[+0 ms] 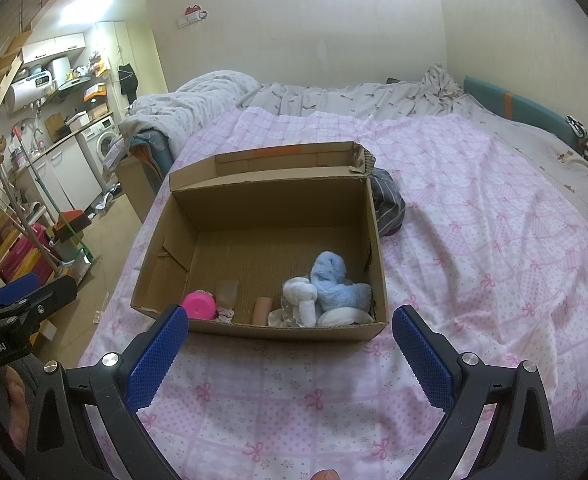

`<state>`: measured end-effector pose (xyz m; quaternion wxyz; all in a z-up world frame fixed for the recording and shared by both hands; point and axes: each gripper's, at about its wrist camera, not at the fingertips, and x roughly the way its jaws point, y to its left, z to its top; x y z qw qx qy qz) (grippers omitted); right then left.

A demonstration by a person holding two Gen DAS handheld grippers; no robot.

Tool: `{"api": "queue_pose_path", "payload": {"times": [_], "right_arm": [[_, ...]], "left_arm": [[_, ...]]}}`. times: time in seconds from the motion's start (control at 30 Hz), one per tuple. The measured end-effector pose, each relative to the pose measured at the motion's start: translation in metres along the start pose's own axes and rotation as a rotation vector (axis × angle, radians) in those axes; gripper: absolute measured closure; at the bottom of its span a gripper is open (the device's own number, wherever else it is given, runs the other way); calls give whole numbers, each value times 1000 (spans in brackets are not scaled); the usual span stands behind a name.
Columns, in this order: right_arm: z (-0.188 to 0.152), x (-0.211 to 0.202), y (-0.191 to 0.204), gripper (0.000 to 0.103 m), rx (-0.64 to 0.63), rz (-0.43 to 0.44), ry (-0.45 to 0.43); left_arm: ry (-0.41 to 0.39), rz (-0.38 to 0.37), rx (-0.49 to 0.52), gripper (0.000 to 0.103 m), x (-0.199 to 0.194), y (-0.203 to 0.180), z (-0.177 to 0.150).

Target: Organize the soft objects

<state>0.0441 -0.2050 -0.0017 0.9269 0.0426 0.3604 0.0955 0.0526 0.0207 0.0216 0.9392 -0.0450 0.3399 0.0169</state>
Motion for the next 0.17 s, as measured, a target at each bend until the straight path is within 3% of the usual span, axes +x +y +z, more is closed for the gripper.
{"api": "queue_pose_path", "payload": {"times": [0.17], "right_arm": [[0,0,0,0,0,0,0]], "left_arm": [[-2,-1,8,1,1,-3,-6]]}}
